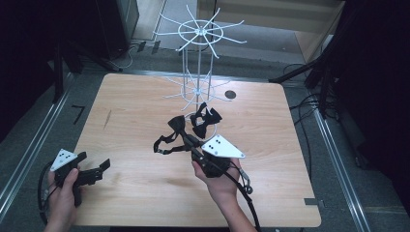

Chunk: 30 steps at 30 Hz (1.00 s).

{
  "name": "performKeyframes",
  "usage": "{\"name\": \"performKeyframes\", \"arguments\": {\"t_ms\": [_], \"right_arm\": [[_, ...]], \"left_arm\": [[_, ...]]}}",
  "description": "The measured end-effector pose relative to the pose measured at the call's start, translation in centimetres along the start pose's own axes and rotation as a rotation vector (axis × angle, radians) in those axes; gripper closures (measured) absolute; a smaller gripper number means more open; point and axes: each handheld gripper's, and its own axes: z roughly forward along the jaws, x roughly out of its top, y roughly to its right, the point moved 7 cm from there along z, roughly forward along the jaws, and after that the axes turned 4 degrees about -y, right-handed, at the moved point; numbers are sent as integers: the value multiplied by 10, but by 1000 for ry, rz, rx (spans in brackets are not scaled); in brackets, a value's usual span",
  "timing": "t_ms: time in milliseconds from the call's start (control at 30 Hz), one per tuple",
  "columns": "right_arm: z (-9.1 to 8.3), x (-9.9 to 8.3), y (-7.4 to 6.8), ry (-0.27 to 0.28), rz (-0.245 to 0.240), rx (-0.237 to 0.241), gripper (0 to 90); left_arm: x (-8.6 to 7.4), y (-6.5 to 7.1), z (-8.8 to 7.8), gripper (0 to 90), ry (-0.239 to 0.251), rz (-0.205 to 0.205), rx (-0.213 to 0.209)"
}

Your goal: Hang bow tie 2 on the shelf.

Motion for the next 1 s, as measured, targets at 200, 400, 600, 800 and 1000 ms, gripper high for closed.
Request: {"name": "performKeyframes", "arguments": {"t_ms": [200,400,600,800,1000], "right_arm": [[-3,9,2,33,17,-11,833],[-6,17,3,68,16,-17,833],[-8,25,6,88,22,-34,832],[-8,33,11,101,32,-45,831],[-7,40,15,111,46,-56,831]], "left_arm": [[0,0,0,15,0,0,-1],[0,0,0,15,0,-1,-1],[0,0,0,15,-3,1,-3],[0,0,0,15,-6,4,-6],[0,0,0,15,-5,3,-7]]}}
